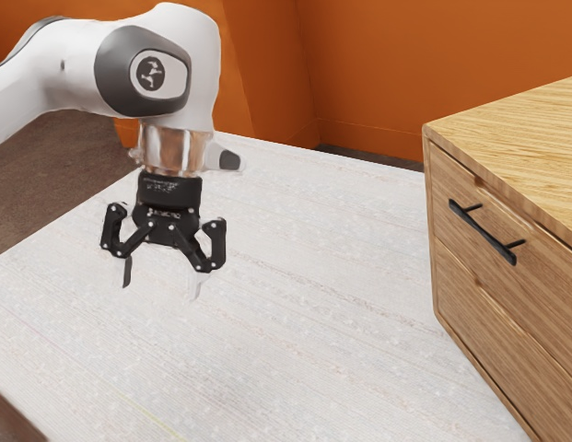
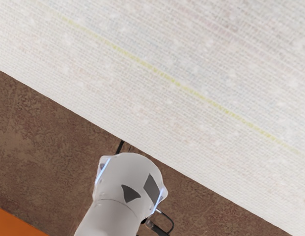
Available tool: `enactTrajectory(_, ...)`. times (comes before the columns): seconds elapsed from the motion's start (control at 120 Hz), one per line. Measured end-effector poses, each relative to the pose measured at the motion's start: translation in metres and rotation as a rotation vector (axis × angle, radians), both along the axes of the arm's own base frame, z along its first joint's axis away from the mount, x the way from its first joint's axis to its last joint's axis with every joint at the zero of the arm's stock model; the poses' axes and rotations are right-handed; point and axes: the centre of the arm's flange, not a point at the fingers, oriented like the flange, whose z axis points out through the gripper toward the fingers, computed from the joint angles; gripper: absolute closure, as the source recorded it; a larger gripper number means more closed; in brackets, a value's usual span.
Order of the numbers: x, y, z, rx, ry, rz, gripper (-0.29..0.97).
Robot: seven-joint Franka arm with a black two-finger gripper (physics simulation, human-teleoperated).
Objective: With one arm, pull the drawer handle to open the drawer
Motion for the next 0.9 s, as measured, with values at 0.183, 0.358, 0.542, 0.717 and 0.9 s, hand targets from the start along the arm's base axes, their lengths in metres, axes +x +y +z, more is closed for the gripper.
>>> enactTrajectory(0.183,0.011,-0.011,0.045,0.087,-0.305,0.224,0.0)
enactTrajectory(0.358,-0.007,-0.053,0.084,0.086,-0.446,0.342,0.0)
enactTrajectory(0.542,-0.014,-0.134,0.077,0.014,-0.518,0.366,0.0)
enactTrajectory(0.717,-0.009,-0.196,0.069,-0.039,-0.571,0.372,0.0)
enactTrajectory(0.9,-0.008,-0.22,0.074,-0.067,-0.628,0.423,0.0)
